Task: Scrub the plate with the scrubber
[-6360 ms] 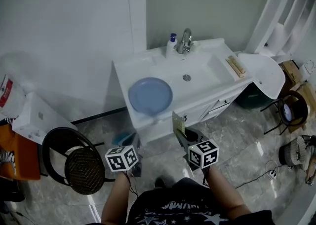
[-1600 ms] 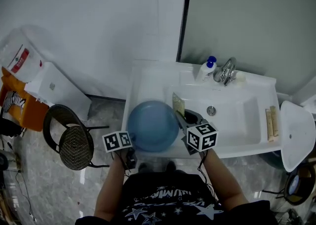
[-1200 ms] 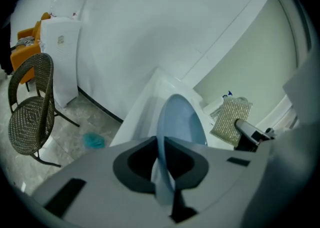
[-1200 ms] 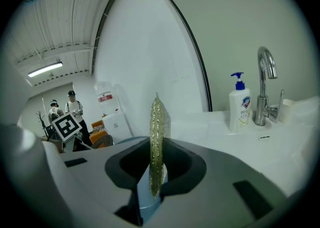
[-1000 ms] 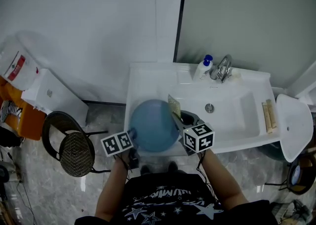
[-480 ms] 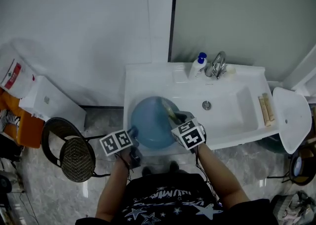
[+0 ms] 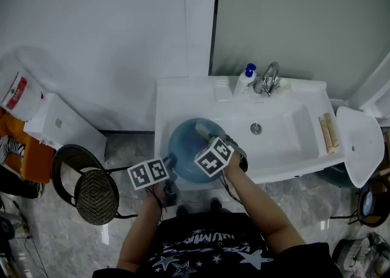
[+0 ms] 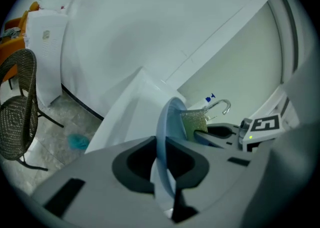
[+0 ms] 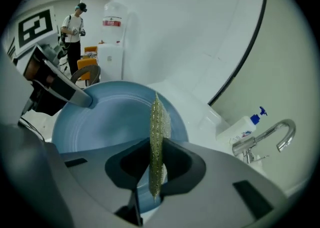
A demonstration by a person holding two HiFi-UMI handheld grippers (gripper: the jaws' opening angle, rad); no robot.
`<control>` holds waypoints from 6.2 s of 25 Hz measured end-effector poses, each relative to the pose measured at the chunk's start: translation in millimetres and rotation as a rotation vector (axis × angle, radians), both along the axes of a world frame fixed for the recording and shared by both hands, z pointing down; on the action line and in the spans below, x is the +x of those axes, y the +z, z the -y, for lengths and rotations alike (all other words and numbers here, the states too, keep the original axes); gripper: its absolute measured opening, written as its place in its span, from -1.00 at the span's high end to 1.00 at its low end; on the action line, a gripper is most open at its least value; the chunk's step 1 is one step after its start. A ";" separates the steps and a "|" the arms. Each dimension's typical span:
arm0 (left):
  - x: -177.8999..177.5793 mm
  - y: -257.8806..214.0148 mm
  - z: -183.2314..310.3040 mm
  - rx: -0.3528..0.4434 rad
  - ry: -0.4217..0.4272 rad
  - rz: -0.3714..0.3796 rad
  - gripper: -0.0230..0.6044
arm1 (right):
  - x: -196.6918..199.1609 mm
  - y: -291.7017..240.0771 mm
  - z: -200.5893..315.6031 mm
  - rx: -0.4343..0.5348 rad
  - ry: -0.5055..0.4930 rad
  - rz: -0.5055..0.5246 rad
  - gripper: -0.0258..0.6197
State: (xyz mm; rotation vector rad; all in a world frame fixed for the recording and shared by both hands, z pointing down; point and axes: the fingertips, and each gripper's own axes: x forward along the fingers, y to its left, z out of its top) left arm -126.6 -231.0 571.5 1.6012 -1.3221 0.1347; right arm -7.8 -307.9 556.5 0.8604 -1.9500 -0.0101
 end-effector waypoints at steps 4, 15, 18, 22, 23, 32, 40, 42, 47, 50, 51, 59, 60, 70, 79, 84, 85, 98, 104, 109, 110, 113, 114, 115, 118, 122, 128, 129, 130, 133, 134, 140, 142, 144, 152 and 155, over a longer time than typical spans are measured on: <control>0.3 0.8 -1.5 -0.007 0.010 -0.002 0.79 | -10.2 7.3 -5.9 0.015 -0.042 -0.041 0.70; -7.7 4.7 -1.7 -0.023 0.007 -0.014 0.79 | -52.4 8.8 -27.2 0.099 -0.350 -0.128 0.70; -10.2 2.9 -0.8 -0.023 0.002 -0.018 0.79 | -62.1 10.3 -36.9 0.143 -0.470 -0.170 0.70; -13.8 3.6 -1.3 -0.026 -0.006 -0.019 0.79 | -71.8 16.4 -53.5 0.161 -0.603 -0.184 0.70; -15.0 4.1 -1.7 -0.028 -0.009 -0.021 0.79 | -73.2 17.9 -57.3 0.166 -0.633 -0.189 0.70; -29.8 -0.6 1.0 -0.024 -0.056 -0.056 0.79 | -79.3 14.4 -82.9 0.224 -0.843 -0.230 0.70; -35.7 -7.2 6.0 -0.009 -0.081 -0.087 0.79 | -78.2 8.2 -90.7 0.307 -0.926 -0.275 0.70; -35.6 -6.7 6.5 -0.011 -0.089 -0.100 0.79 | -77.0 7.9 -92.3 0.317 -0.942 -0.282 0.70; -37.6 -4.7 8.2 -0.015 -0.110 -0.126 0.79 | -76.8 8.9 -101.0 0.354 -1.010 -0.305 0.70; -40.5 -5.5 9.1 -0.012 -0.116 -0.128 0.79 | -77.0 10.3 -106.8 0.361 -1.042 -0.304 0.70; -41.9 -5.4 9.4 -0.013 -0.120 -0.130 0.79 | -76.8 11.3 -108.9 0.360 -1.051 -0.303 0.70; -59.1 -2.7 9.8 -0.015 -0.173 -0.156 0.79 | -58.3 20.9 -114.5 0.342 -1.114 -0.349 0.70; -61.5 -2.9 10.1 -0.014 -0.179 -0.156 0.79 | -54.1 22.1 -114.0 0.339 -1.123 -0.361 0.70; -60.6 -0.3 9.2 -0.006 -0.163 -0.139 0.79 | -37.1 5.5 -101.1 0.309 -1.052 -0.291 0.70; -26.9 -8.6 2.8 0.011 -0.077 -0.142 0.79 | -43.3 -34.7 -26.3 0.347 -0.684 -0.221 0.70; -14.8 -12.7 0.5 0.018 -0.045 -0.155 0.79 | -46.3 -28.0 -9.8 0.332 -0.627 -0.261 0.70; -14.1 -13.3 0.2 0.018 -0.043 -0.157 0.79 | -47.3 -25.1 -10.9 0.322 -0.633 -0.267 0.70; -32.9 -12.1 1.9 0.004 -0.107 -0.196 0.78 | -56.1 3.9 -64.5 0.220 -0.764 -0.245 0.70; -39.1 -6.9 2.8 -0.005 -0.120 -0.194 0.77 | -50.4 10.4 -87.7 0.195 -0.794 -0.225 0.70; -43.1 -3.5 5.2 -0.009 -0.149 -0.211 0.77 | -44.9 12.5 -102.3 0.159 -0.833 -0.183 0.70; -43.8 -3.7 6.1 -0.009 -0.150 -0.209 0.77 | -43.8 12.8 -105.0 0.146 -0.839 -0.173 0.70; -46.6 -4.4 8.2 -0.003 -0.152 -0.195 0.76 | -42.0 13.4 -112.6 0.124 -0.860 -0.165 0.70; -47.4 -4.6 8.5 0.000 -0.152 -0.190 0.76 | -42.0 12.5 -114.0 0.125 -0.865 -0.166 0.70; -47.7 -4.7 8.6 0.002 -0.149 -0.186 0.76 | -42.3 10.3 -114.0 0.133 -0.866 -0.164 0.70; -45.3 -5.9 7.7 0.009 -0.135 -0.191 0.76 | -45.5 -5.5 -103.1 0.193 -0.833 -0.134 0.70; -39.0 -9.4 4.9 0.016 -0.107 -0.179 0.76 | -51.0 -28.8 -78.4 0.298 -0.813 -0.144 0.70; -19.3 -10.3 -4.7 0.014 -0.032 -0.158 0.76 | -62.4 -34.5 -54.0 0.426 -0.892 -0.249 0.70; -16.6 -10.9 -6.6 0.014 -0.023 -0.160 0.76 | -64.2 -34.4 -51.6 0.446 -0.911 -0.270 0.70; -14.3 -11.8 -8.3 0.016 -0.015 -0.161 0.76 | -65.5 -33.9 -49.8 0.460 -0.929 -0.285 0.70; -9.7 -14.5 -11.8 0.020 -0.001 -0.166 0.76 | -64.4 -29.5 -45.4 0.481 -0.968 -0.322 0.70; -9.6 -15.3 -12.4 0.022 0.001 -0.170 0.76 | -63.0 -27.2 -43.8 0.482 -0.976 -0.332 0.70; -14.6 -17.4 -14.1 0.028 -0.002 -0.180 0.76 | -54.4 -13.3 -35.6 0.447 -0.965 -0.345 0.70; -17.9 -16.8 -12.8 0.027 -0.018 -0.184 0.76 | -50.1 -6.9 -32.6 0.419 -0.935 -0.340 0.70; -21.6 -16.5 -10.7 0.026 -0.041 -0.195 0.76 | -44.8 -3.4 -30.4 0.387 -0.890 -0.325 0.70; -35.7 -12.5 -1.8 0.023 -0.081 -0.206 0.75 | -30.4 10.8 -36.6 0.262 -0.742 -0.268 0.70; -36.9 -7.6 0.9 0.014 -0.102 -0.218 0.75 | -26.1 15.4 -40.4 0.207 -0.700 -0.245 0.70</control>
